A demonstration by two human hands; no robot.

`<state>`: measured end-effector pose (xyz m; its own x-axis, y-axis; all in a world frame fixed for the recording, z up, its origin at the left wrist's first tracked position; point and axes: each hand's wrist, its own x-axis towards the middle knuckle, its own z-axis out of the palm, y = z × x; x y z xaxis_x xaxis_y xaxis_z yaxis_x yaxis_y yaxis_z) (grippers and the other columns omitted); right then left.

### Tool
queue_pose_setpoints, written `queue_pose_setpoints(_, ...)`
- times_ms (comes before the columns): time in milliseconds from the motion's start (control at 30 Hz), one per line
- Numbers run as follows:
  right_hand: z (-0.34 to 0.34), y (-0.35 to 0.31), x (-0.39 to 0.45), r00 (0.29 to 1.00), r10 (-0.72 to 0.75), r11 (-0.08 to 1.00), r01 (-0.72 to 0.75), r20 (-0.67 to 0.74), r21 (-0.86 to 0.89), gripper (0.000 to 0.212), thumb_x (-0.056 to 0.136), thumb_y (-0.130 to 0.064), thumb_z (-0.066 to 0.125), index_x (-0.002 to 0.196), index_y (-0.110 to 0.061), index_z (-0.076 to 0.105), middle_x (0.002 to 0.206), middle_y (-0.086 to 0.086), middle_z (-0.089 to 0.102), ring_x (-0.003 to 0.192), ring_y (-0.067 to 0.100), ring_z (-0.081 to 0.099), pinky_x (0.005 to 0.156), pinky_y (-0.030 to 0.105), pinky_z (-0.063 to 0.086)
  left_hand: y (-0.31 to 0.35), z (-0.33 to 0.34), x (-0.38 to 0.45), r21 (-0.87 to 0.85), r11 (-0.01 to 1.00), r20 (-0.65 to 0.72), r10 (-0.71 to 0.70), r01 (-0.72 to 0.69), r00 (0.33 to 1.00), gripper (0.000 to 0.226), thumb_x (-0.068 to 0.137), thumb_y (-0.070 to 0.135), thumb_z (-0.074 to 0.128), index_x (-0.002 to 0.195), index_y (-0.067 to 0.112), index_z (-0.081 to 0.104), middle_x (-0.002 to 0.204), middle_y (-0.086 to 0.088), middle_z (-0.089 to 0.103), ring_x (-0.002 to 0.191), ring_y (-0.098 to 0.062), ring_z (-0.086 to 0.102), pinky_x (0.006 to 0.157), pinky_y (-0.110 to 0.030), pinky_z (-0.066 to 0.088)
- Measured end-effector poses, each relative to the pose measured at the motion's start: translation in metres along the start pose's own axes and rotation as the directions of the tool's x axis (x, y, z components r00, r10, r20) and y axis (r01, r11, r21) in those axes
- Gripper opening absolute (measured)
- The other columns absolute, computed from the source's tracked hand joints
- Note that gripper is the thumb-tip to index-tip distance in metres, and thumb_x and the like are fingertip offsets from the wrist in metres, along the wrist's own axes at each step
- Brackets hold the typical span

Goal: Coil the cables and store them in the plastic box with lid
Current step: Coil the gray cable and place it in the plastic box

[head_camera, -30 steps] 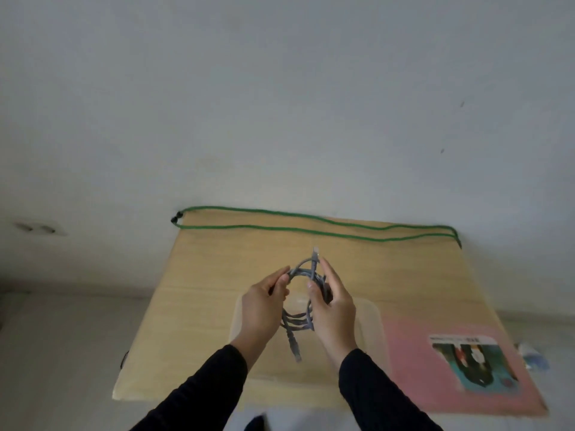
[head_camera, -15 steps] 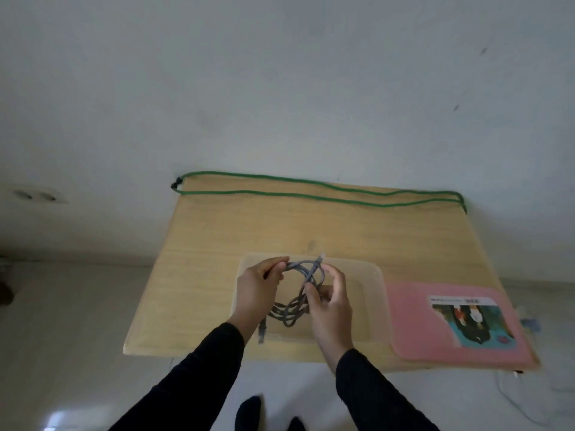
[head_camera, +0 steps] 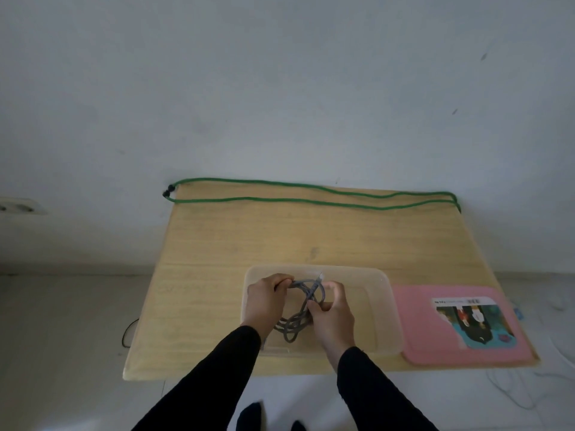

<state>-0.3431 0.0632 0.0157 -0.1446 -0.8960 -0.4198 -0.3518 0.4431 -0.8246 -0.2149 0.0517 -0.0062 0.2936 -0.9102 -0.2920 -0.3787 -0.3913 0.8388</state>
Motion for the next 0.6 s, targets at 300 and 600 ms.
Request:
queue_pose_setpoints(300, -0.001, 0.006, 0.003, 0.956, -0.231, 0.817, 0.290, 0.179, -0.498, 0.054, 0.094, -0.018, 0.048, 0.143, -0.013, 0.027, 0.139, 0.009, 0.039, 0.124, 0.022, 0.042, 0.100, 0.025, 0.037, -0.001, 0.008, -0.002, 0.281, 0.948, 0.015, 0.154, -0.152, 0.988, 0.027, 0.097, 0.018, 0.043, 0.104, 0.008, 0.066, 0.103, -0.009, 0.068, 0.083, -0.012, 0.053, 0.072, -0.018, 0.038)
queue_pose_setpoints(600, -0.005, 0.009, -0.011, 0.888, -0.406, 0.580, 0.434, 0.217, -0.689, 0.061, 0.093, -0.028, 0.044, 0.144, -0.006, 0.020, 0.141, 0.007, 0.038, 0.131, 0.021, 0.034, 0.106, 0.032, 0.036, -0.004, 0.007, -0.026, 0.561, 0.766, 0.048, 0.349, -0.314, 0.936, 0.038, 0.098, 0.018, 0.034, 0.133, 0.005, 0.041, 0.133, -0.009, 0.051, 0.124, -0.022, 0.042, 0.107, -0.028, 0.031)
